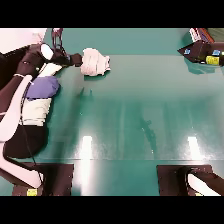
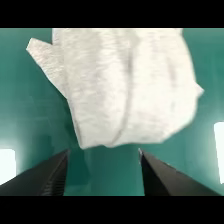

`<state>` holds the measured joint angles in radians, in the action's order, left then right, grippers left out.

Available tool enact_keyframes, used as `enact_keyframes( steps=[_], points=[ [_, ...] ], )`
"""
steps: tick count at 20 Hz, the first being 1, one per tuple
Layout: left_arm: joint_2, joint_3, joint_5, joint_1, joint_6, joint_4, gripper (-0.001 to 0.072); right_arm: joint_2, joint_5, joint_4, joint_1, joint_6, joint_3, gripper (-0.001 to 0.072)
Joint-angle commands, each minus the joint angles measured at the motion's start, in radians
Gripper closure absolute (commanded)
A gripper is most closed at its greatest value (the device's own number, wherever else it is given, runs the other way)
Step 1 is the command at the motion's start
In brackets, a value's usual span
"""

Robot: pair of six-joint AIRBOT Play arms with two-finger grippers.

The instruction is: Fold the shirts.

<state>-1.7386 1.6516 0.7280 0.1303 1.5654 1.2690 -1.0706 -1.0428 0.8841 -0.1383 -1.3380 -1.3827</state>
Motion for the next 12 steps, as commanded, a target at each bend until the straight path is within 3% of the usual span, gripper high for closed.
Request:
enact_keyframes(
  steps=[1,6,7,8,9,12],
  points=[
    [-0.14,0.005,-0.13,-0.036,-0.022,-0.171,0.0177,0.0,-0.027,0.0,-0.002,0.0,0.0,0.0699],
    [-0.2,0.052,-0.155,-0.036,-0.184,-0.352,0.0183,0.0,-0.037,0.0,-0.002,0.0,0.0,0.0699],
    [-0.199,0.069,-0.146,-0.036,-0.186,-0.358,0.0352,0.0,-0.037,0.0,-0.002,0.0,0.0,0.0699],
    [-0.196,0.096,-0.121,-0.038,-0.187,-0.355,0.0578,0.0,-0.037,0.0,-0.002,0.0,0.0,0.0699],
    [-0.19,0.131,-0.088,-0.043,-0.187,-0.352,0.0686,0.0,-0.037,0.0,-0.002,0.0,-0.001,0.0699],
    [-0.164,0.299,0.065,-0.067,-0.186,-0.348,0.0687,0.0,-0.031,0.001,-0.002,0.0,-0.014,0.0699]
  ],
)
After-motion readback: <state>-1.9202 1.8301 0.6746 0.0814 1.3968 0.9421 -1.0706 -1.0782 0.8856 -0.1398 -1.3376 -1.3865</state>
